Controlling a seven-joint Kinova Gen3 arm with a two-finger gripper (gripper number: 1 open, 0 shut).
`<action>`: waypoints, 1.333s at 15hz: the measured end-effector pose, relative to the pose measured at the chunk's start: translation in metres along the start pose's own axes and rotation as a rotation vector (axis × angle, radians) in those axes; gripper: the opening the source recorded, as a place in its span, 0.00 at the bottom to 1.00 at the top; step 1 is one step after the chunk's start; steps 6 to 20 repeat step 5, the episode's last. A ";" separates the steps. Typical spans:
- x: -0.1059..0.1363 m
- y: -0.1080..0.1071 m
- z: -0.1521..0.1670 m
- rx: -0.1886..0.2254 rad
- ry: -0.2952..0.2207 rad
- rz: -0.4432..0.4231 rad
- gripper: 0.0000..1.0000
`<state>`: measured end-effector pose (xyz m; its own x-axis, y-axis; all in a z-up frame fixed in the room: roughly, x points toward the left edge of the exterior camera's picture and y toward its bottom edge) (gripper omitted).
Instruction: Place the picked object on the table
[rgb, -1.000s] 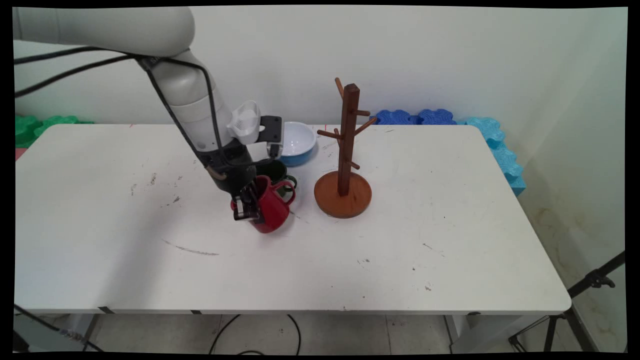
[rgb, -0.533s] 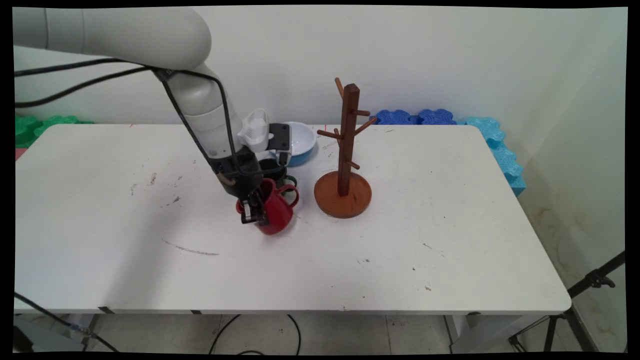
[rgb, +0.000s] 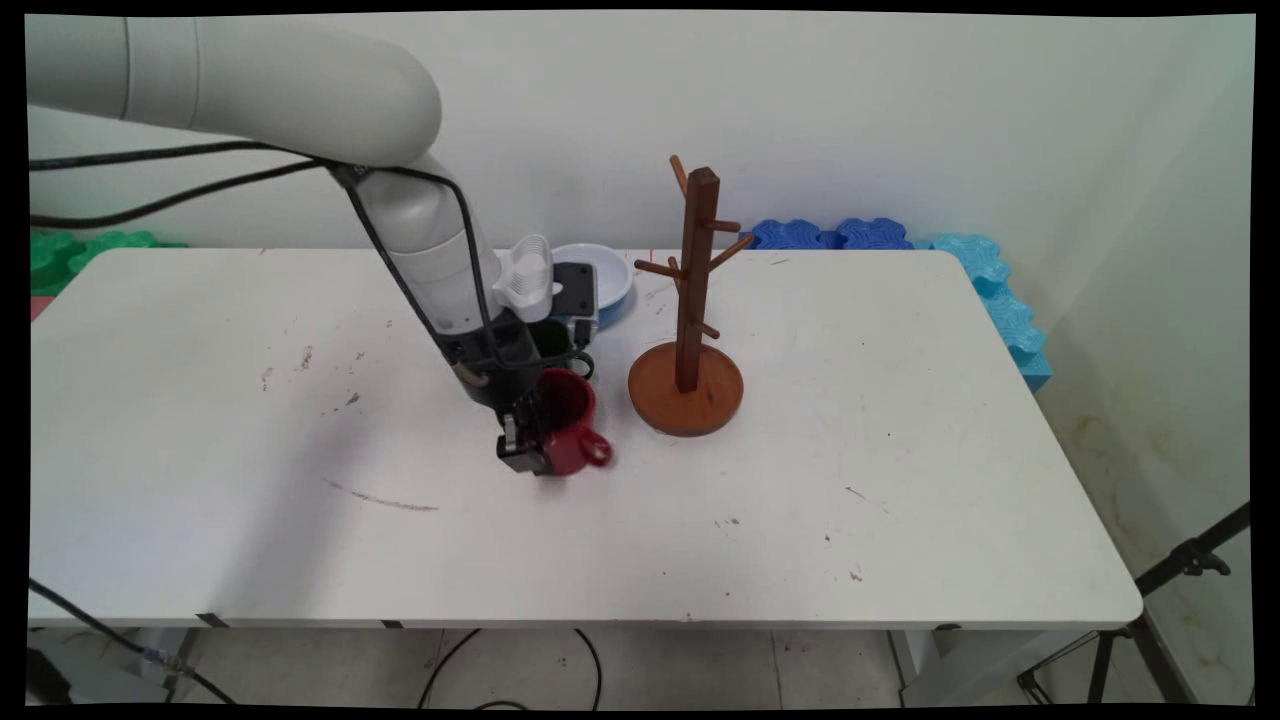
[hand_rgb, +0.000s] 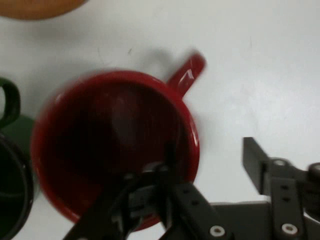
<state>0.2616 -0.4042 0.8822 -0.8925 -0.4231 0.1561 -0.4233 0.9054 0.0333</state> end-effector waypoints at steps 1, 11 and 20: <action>0.001 0.001 0.002 -0.004 0.006 -0.002 1.00; 0.005 0.007 0.009 -0.027 0.044 -0.012 1.00; 0.005 0.007 0.009 -0.027 0.044 -0.012 1.00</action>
